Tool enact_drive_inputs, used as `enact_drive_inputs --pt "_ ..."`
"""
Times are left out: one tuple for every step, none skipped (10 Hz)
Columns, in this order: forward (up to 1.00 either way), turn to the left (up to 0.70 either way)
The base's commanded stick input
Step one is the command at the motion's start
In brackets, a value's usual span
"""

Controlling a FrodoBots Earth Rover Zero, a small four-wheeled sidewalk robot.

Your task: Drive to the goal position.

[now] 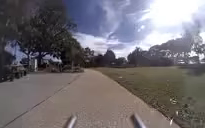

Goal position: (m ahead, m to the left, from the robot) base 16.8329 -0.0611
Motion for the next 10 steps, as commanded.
enact_drive_inputs --pt "1.00 0.00" --pt "1.00 0.00" --pt "1.00 0.00" --pt "1.00 0.00" --pt "1.00 0.00" --pt "1.00 0.00" --pt "1.00 0.00" --pt "1.00 0.00" --pt "1.00 0.00" --pt "1.00 0.00"
